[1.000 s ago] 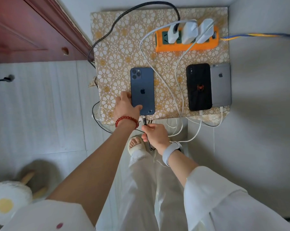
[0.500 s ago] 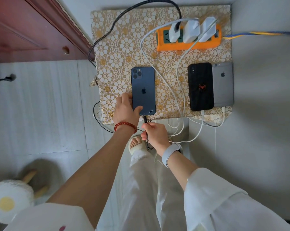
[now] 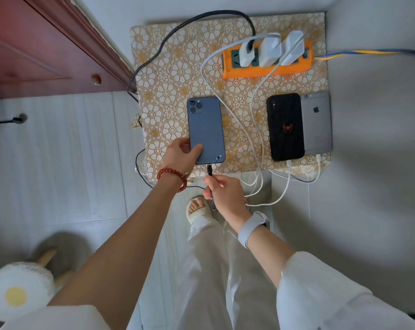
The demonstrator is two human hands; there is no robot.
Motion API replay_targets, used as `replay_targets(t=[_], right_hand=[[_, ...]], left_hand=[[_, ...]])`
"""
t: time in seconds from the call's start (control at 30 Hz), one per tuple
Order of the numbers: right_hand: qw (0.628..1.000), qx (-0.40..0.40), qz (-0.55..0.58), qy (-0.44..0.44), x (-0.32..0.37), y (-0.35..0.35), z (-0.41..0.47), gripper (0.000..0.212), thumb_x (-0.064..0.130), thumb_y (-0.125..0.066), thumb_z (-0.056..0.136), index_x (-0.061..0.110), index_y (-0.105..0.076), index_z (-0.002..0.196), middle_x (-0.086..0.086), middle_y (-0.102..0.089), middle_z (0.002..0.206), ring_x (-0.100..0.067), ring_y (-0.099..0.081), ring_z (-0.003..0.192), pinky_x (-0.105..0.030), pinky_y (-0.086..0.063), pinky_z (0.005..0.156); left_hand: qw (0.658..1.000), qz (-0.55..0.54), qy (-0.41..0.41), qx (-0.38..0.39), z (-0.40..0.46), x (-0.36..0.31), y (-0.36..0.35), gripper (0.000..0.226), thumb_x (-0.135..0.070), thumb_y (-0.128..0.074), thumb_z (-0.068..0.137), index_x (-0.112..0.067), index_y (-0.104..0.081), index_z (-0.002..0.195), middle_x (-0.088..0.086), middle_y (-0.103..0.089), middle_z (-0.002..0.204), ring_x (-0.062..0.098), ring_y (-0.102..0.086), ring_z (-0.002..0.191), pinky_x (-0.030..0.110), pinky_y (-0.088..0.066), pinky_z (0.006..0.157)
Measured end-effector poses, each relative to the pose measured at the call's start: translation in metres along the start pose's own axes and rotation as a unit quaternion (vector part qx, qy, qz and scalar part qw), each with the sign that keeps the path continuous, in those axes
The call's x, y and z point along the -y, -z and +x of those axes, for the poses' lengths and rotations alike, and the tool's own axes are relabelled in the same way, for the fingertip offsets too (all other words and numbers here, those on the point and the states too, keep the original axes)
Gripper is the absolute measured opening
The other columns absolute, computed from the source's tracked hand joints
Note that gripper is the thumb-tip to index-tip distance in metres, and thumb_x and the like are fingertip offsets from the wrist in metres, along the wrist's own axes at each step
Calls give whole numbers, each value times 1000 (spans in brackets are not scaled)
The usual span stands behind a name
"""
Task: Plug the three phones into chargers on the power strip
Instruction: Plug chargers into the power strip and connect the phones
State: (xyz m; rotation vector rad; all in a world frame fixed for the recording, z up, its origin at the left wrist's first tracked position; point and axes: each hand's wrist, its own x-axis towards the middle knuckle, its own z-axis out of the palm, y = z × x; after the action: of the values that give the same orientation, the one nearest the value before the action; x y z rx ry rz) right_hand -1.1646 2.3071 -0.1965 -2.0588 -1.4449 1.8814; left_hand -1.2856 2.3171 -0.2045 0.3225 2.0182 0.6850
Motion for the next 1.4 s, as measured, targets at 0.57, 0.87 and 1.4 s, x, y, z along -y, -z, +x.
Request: replay_targets(t=[0.57, 0.87, 1.4], right_hand=[[998, -28, -51, 32, 25, 25, -15, 35, 25, -49, 77, -6, -60, 66, -11, -50, 50, -26, -48, 56, -58, -53, 73], [970, -6, -237, 61, 1, 42, -12, 32, 12, -39, 87, 20, -47, 58, -4, -54, 65, -30, -52, 77, -38, -42, 71], [967, 4, -248, 59, 23, 44, 29, 26, -2, -38, 88, -3, -47, 112, -22, -36, 124, -35, -36, 118, -32, -30, 98]], left_hand=[[983, -117, 110, 83, -13, -21, 1, 9, -11, -55, 88, -5, -61, 88, -10, -40, 22, 6, -38, 28, 23, -39, 47], [990, 138, -32, -11, -26, 0, -17, 29, -21, -52, 87, -9, -61, 111, 17, -68, 99, 32, -61, 91, 31, -47, 75], [966, 252, -49, -34, -31, 3, -33, 55, -13, -53, 85, -16, -31, 135, 17, -35, 123, 35, -39, 111, 42, -44, 87]])
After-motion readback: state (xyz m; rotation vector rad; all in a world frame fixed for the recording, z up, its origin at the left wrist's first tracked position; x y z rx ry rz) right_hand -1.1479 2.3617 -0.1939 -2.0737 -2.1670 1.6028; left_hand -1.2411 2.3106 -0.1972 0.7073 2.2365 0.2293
